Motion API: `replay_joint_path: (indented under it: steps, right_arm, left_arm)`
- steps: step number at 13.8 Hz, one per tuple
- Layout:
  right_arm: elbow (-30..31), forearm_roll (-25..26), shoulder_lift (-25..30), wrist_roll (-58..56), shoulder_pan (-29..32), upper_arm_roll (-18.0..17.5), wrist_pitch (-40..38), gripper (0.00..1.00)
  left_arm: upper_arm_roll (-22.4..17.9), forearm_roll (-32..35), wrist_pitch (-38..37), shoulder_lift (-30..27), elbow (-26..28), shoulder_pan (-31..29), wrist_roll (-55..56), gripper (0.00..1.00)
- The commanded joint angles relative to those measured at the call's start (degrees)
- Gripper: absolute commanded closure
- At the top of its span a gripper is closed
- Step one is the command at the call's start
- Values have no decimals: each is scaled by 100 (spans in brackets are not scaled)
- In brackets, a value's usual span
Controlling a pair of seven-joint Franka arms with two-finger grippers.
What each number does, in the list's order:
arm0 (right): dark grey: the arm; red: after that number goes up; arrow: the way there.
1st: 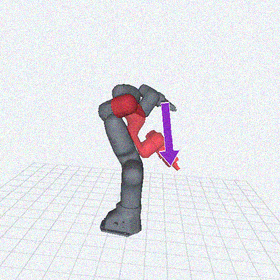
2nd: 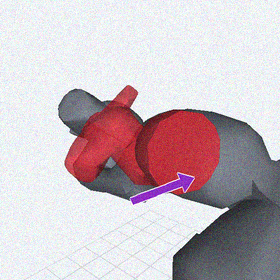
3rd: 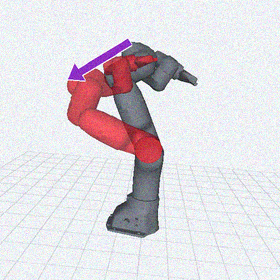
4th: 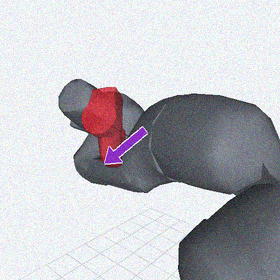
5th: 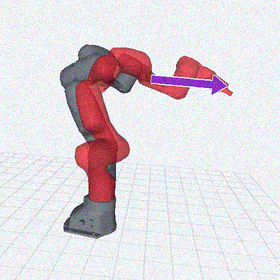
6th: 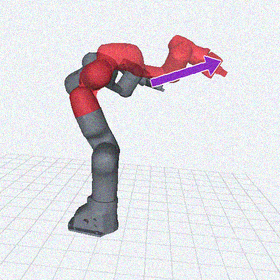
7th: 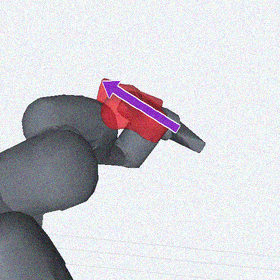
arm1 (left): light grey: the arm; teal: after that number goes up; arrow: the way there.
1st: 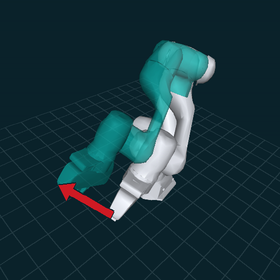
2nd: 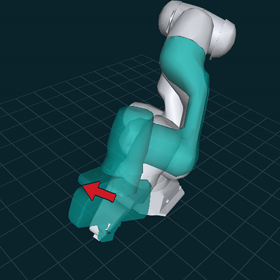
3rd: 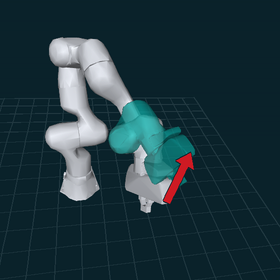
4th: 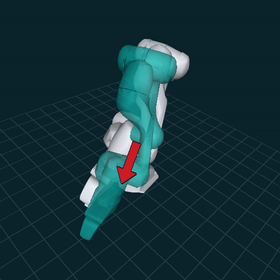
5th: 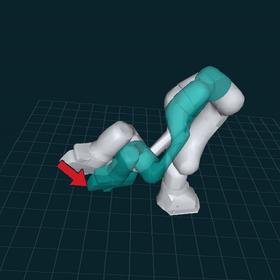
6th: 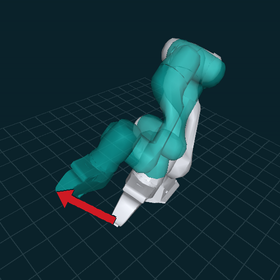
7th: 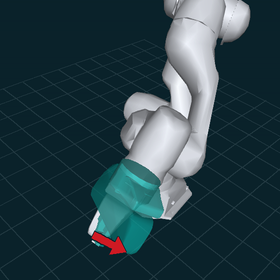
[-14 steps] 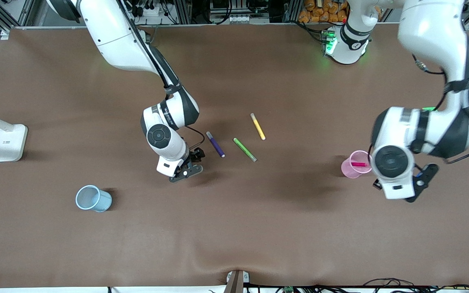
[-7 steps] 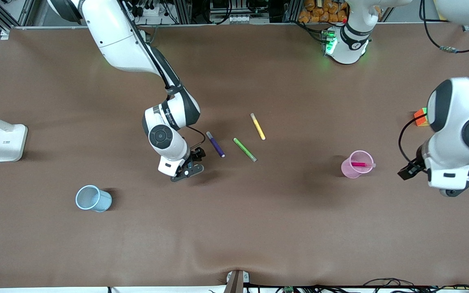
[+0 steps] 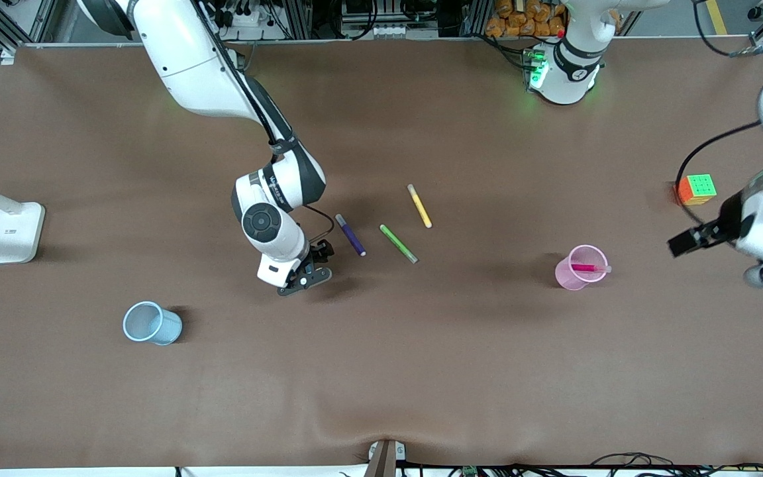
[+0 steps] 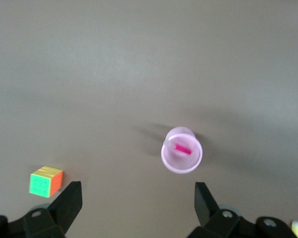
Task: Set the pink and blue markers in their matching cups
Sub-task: 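Raise the left gripper away while the right gripper grasps the blue marker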
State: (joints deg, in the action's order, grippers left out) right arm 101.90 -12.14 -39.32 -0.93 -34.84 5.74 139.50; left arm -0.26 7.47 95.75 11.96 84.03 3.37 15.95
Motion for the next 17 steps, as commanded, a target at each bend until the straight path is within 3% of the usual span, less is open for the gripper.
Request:
replay_joint_path:
  steps: [1,3,6,13,17]
  right_arm:
    - [58,-8,39,14,21,-46,-37,100]
    - [93,-8,56,-12,21,-46,-37,100]
    - [58,1,117,-30,21,-46,-37,100]
    - [-12,9,724,-459,363,-37,-28,100]
    - [-310,-52,847,-1625,890,-72,25,100]
  left_arm:
    - [26,-97,-372,-508,96,-29,-644,0]
    - [25,-280,-819,-860,140,-248,-1556,0]
    - [17,-633,-1216,-1098,123,-460,-1648,0]
    - [-124,-642,-1507,-1529,456,15,-1499,0]
    - [-141,-536,-1621,-1617,430,-29,-1604,0]
